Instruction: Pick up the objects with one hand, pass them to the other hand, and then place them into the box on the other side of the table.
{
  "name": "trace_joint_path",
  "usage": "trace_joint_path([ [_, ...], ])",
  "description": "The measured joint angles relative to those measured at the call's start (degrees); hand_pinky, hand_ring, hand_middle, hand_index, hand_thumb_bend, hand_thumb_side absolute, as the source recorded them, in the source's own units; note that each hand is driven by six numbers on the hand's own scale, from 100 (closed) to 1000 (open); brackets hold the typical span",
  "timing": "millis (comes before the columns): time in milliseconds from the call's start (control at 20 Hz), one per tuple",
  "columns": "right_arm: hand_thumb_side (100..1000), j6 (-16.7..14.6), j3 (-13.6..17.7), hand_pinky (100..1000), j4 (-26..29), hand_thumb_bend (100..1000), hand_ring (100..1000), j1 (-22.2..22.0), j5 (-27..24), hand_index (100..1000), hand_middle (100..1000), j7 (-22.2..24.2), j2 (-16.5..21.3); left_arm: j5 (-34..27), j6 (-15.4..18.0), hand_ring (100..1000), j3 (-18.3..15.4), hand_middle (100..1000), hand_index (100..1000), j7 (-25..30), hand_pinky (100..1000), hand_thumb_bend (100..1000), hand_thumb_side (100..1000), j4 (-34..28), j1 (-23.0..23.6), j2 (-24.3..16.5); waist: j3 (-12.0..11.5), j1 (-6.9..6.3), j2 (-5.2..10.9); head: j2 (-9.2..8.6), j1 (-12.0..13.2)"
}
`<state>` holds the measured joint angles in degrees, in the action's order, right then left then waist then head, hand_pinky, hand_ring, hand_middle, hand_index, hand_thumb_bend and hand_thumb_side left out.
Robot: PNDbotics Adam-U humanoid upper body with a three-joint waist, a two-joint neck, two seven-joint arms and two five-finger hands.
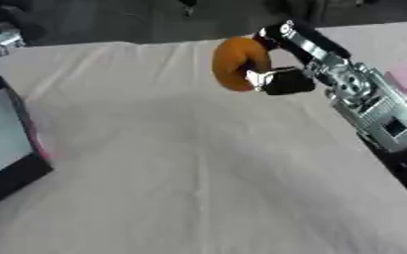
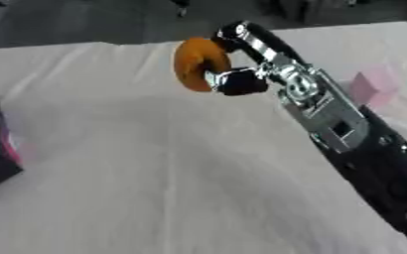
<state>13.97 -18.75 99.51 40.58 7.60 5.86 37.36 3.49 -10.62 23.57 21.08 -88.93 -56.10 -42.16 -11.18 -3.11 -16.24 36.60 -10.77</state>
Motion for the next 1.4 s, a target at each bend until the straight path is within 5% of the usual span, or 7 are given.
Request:
trace_joint_path([
  [500,100,-2.67,-3.06,823,-1.69,100,741,2.85,1.73,520,451,0.45,-2.79,2.4,-1.95,797,5.88,826,868,3.58,906,467,667,-0.82,-5.08,6.56,-1.17,-0.17,-0.06,-0.06,0.28],
  [1100,100,-8.07,-5.74,827,-1.61,100,741,4.39,2.71,523,454,2.17,-4.57,7.81,0.11,805,9.52,825,877,4.99,907,610,668,4.97,-8.25,15.35,-1.53,0.04,-0.39,-0.02,0.58],
  [1400,100,-10.05,-6.05,826,-0.58,100,739,4.84,2.22,521,453,2.53,-4.87,8.89,1.79,803,10.17,820,874,5.73,914,598,682,7.18,-8.89,18.47,-1.2,-0.02,-0.49,0.0,0.58],
])
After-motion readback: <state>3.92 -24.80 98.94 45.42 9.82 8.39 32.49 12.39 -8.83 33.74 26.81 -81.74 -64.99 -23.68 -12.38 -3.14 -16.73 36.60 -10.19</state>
